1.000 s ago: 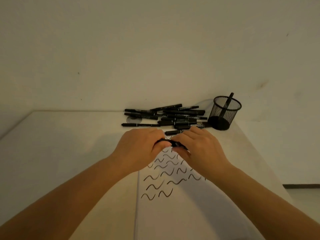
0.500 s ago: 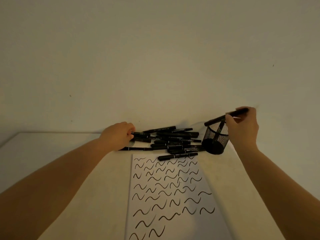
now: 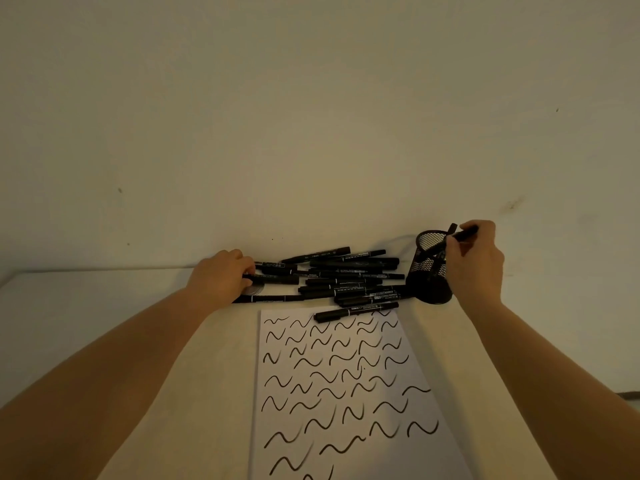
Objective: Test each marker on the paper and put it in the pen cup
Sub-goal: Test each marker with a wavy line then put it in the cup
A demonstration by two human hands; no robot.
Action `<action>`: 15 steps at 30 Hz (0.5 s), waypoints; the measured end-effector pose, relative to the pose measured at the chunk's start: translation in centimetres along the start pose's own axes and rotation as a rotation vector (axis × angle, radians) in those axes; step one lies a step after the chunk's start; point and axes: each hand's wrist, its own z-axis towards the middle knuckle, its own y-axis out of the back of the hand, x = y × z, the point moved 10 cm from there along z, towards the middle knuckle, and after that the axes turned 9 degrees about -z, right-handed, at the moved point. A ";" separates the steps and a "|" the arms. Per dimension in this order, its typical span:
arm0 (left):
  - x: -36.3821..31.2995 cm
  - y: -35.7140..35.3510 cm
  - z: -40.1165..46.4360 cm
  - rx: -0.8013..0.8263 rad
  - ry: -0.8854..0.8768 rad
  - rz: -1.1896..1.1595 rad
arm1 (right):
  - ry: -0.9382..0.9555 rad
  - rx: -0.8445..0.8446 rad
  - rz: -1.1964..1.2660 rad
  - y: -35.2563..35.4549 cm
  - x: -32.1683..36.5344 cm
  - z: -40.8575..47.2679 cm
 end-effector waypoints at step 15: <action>-0.1 2.1 -1.1 -0.115 0.018 -0.105 | 0.143 0.209 -0.340 -2.4 2.3 -0.3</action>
